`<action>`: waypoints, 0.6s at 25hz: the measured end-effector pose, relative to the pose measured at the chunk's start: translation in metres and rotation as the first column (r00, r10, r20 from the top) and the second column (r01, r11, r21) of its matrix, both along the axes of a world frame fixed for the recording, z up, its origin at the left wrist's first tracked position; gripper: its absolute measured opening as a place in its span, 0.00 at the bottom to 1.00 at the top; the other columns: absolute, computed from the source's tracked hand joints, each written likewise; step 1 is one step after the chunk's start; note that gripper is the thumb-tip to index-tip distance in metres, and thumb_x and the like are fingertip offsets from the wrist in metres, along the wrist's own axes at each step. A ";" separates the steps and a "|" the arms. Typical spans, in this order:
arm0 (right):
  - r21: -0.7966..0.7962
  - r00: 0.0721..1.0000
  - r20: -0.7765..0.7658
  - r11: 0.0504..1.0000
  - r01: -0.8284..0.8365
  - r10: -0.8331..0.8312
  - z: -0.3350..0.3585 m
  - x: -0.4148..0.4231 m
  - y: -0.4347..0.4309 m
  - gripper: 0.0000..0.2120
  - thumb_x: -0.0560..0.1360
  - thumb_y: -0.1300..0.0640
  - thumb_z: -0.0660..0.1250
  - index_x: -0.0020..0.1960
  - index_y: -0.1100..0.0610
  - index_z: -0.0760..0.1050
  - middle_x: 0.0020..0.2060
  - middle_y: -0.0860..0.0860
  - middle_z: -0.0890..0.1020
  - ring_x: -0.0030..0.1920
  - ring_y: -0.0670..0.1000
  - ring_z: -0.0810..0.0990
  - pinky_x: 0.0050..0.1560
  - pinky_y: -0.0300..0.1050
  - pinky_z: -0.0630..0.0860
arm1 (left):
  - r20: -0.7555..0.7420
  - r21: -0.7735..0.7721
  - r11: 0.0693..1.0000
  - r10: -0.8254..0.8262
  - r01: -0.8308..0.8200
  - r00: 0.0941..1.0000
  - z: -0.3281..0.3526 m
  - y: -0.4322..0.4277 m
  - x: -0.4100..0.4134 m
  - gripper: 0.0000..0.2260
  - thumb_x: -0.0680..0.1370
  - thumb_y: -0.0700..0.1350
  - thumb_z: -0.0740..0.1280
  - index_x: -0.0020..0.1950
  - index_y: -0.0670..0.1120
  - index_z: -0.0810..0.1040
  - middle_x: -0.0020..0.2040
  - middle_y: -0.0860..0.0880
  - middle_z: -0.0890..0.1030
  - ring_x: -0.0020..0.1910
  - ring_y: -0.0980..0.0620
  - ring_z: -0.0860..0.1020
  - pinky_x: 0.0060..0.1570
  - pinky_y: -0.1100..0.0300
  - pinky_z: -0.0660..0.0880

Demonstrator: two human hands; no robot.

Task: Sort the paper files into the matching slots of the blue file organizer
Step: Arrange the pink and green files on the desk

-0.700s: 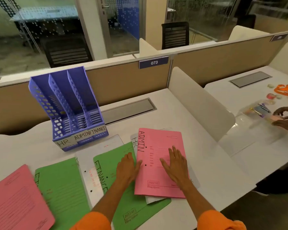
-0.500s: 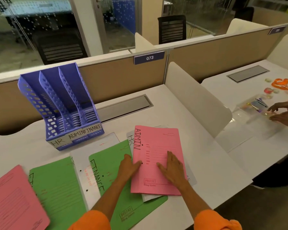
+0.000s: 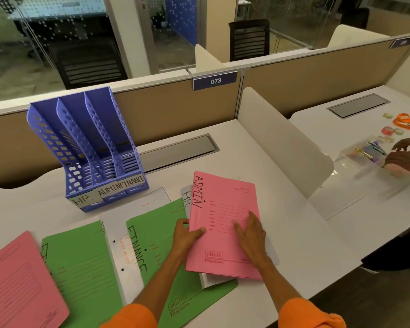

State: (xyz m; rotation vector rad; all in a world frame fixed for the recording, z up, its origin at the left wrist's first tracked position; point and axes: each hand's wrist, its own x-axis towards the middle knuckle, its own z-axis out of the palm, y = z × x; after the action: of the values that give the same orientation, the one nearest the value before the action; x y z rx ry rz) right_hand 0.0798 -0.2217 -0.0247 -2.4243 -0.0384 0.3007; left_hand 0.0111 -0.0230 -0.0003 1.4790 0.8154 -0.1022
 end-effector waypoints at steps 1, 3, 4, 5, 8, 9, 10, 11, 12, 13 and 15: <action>0.036 0.997 -0.009 0.996 0.080 -0.080 0.004 0.004 -0.001 0.34 0.77 0.40 0.58 0.74 0.59 0.53 0.72 0.58 0.64 0.71 0.59 0.63 0.70 0.58 0.58 | 0.025 -0.013 1.000 0.014 -0.014 1.000 0.003 0.001 -0.002 0.25 0.68 0.40 0.78 0.56 0.44 0.66 0.51 0.41 0.82 0.42 0.42 0.85 0.37 0.49 0.83; 0.106 0.977 -0.038 0.971 0.215 -0.212 0.008 0.012 -0.003 0.33 0.77 0.43 0.60 0.73 0.62 0.55 0.70 0.61 0.66 0.69 0.61 0.65 0.69 0.59 0.61 | 0.065 -0.024 0.999 0.028 -0.027 0.998 0.009 0.007 -0.006 0.25 0.68 0.40 0.77 0.57 0.44 0.66 0.51 0.41 0.82 0.42 0.43 0.85 0.37 0.50 0.83; 0.149 0.963 -0.064 0.951 0.270 -0.263 0.010 0.017 -0.004 0.33 0.77 0.44 0.62 0.72 0.63 0.57 0.68 0.62 0.68 0.67 0.62 0.67 0.67 0.58 0.64 | 0.082 -0.026 0.999 0.035 -0.033 0.996 0.012 0.011 -0.009 0.26 0.68 0.39 0.78 0.58 0.45 0.66 0.52 0.42 0.82 0.42 0.43 0.85 0.37 0.50 0.83; 0.187 0.949 -0.095 0.931 0.313 -0.300 0.013 0.021 -0.005 0.31 0.76 0.45 0.64 0.71 0.63 0.59 0.66 0.62 0.71 0.64 0.63 0.70 0.64 0.57 0.67 | 0.102 -0.029 0.999 0.041 -0.038 0.994 0.015 0.015 -0.011 0.26 0.68 0.39 0.78 0.59 0.45 0.67 0.52 0.42 0.82 0.42 0.44 0.85 0.37 0.50 0.83; 0.310 0.936 -0.243 0.893 0.325 -0.256 0.018 0.031 -0.001 0.22 0.75 0.46 0.66 0.58 0.63 0.74 0.54 0.59 0.80 0.53 0.61 0.79 0.56 0.54 0.76 | 0.159 -0.043 0.997 0.064 -0.058 0.985 0.023 0.033 -0.022 0.27 0.68 0.38 0.77 0.61 0.44 0.67 0.53 0.43 0.82 0.43 0.45 0.85 0.38 0.50 0.83; 0.359 0.941 -0.276 0.888 0.288 -0.194 0.019 0.032 0.004 0.19 0.74 0.46 0.68 0.51 0.62 0.78 0.49 0.58 0.83 0.48 0.60 0.81 0.54 0.56 0.78 | 0.178 -0.048 0.997 0.074 -0.067 0.981 0.026 0.039 -0.026 0.26 0.69 0.38 0.77 0.61 0.44 0.68 0.53 0.42 0.82 0.43 0.45 0.85 0.38 0.50 0.83; 0.401 0.945 -0.292 0.879 0.259 -0.146 0.021 0.032 0.009 0.17 0.72 0.45 0.70 0.47 0.61 0.80 0.45 0.57 0.84 0.45 0.59 0.83 0.51 0.58 0.80 | 0.192 -0.054 0.995 0.088 -0.079 0.978 0.029 0.046 -0.031 0.25 0.69 0.37 0.76 0.61 0.43 0.69 0.53 0.42 0.82 0.43 0.44 0.85 0.39 0.49 0.83; 0.436 0.948 -0.299 0.867 0.240 -0.112 0.023 0.033 0.017 0.15 0.71 0.46 0.71 0.44 0.59 0.81 0.42 0.56 0.85 0.43 0.58 0.84 0.49 0.60 0.81 | 0.204 -0.064 0.994 0.104 -0.093 0.973 0.032 0.054 -0.036 0.24 0.69 0.37 0.76 0.60 0.43 0.70 0.53 0.42 0.82 0.44 0.44 0.85 0.41 0.47 0.83; 0.461 0.951 -0.298 0.859 0.223 -0.087 0.026 0.032 0.026 0.13 0.71 0.47 0.72 0.44 0.58 0.82 0.42 0.55 0.85 0.42 0.57 0.84 0.48 0.60 0.81 | 0.214 -0.076 0.991 0.121 -0.107 0.969 0.034 0.062 -0.042 0.23 0.69 0.36 0.76 0.59 0.44 0.71 0.53 0.42 0.83 0.44 0.43 0.85 0.41 0.46 0.83; 0.481 0.954 -0.293 0.853 0.201 -0.060 0.032 0.030 0.038 0.12 0.71 0.49 0.73 0.44 0.58 0.82 0.42 0.55 0.85 0.42 0.57 0.84 0.48 0.59 0.81 | 0.223 -0.089 0.988 0.139 -0.122 0.965 0.037 0.072 -0.049 0.23 0.69 0.36 0.76 0.59 0.44 0.71 0.53 0.42 0.83 0.44 0.43 0.85 0.42 0.45 0.83; 0.508 0.956 -0.294 0.845 0.168 -0.014 0.042 0.025 0.064 0.10 0.72 0.52 0.72 0.46 0.58 0.81 0.43 0.55 0.85 0.41 0.56 0.84 0.47 0.57 0.82 | 0.238 -0.104 0.982 0.177 -0.156 0.955 0.044 0.091 -0.064 0.22 0.68 0.35 0.76 0.58 0.44 0.73 0.52 0.43 0.83 0.44 0.44 0.85 0.41 0.46 0.83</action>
State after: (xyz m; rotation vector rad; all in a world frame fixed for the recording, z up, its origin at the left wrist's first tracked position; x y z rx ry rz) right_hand 0.1043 -0.1576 0.0178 -1.8086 0.1094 0.5142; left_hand -0.0524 0.0681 0.0434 1.3068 0.7201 0.1699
